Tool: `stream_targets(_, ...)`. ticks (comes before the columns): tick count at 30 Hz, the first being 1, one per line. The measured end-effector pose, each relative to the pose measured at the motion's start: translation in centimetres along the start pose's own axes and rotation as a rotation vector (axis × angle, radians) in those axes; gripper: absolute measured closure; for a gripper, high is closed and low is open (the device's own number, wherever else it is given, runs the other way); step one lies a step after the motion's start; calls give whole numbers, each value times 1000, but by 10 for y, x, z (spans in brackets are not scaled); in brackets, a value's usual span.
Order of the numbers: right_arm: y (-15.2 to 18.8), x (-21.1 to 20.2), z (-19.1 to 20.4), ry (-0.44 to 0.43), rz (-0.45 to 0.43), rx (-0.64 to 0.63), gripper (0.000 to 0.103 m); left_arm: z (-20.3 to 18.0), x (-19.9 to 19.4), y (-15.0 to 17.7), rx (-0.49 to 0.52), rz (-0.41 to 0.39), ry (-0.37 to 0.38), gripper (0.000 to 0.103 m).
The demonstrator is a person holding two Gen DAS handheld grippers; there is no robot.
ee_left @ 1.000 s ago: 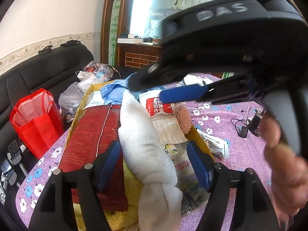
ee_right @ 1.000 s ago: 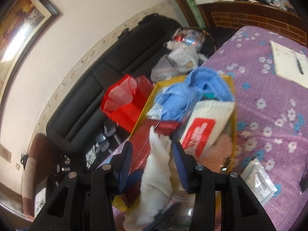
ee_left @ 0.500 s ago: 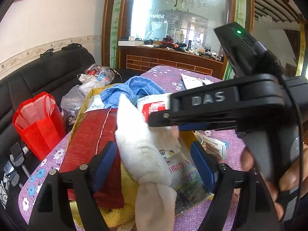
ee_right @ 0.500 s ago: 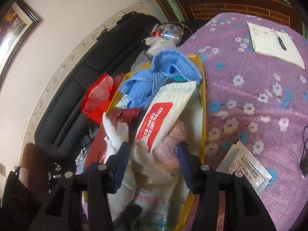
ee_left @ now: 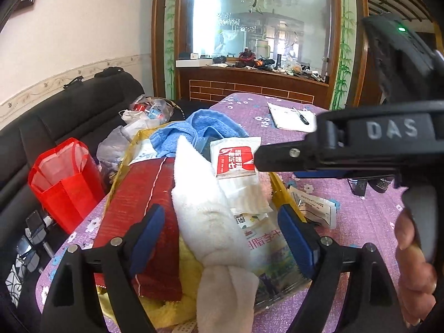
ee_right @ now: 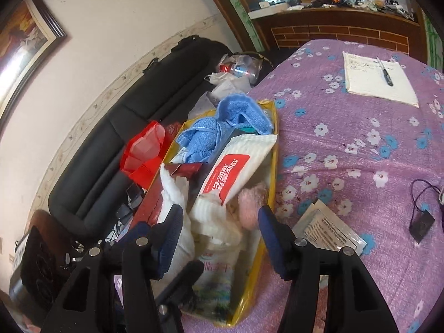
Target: Organize soft objects
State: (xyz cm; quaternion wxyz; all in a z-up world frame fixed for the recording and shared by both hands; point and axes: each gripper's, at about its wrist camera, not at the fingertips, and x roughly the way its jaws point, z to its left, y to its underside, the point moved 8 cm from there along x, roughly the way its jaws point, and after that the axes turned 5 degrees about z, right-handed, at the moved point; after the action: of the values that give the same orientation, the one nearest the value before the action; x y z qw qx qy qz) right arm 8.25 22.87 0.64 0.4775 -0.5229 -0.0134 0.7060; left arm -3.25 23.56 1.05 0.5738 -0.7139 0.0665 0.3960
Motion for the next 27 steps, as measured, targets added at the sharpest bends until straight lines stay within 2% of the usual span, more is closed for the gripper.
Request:
stream_targets(5,12,-14,0,-35,-19,6,41,-3,-9,1,14,1,-14,19)
stream_targets(8,21,-27,0,-47,-38,5,40,-5,-18,3,23,-14,-32,15)
stream_targets(12,37,-45,-7,-54,-63,10,32,-5,-32,6,11,-51,-55,9)
stream_targets(20,72,-79,-19,-62,-86,5,21,-13,-44,22,14,-62,-82,8)
stream_targets(24,89,-97,-26,-24,-123,-4,10,-13,-47,27,28,-70,-119,7)
stream_targets(27,99,-104,-35,39,-156,-15,9,-12,-49,30,31,-74,-155,2)
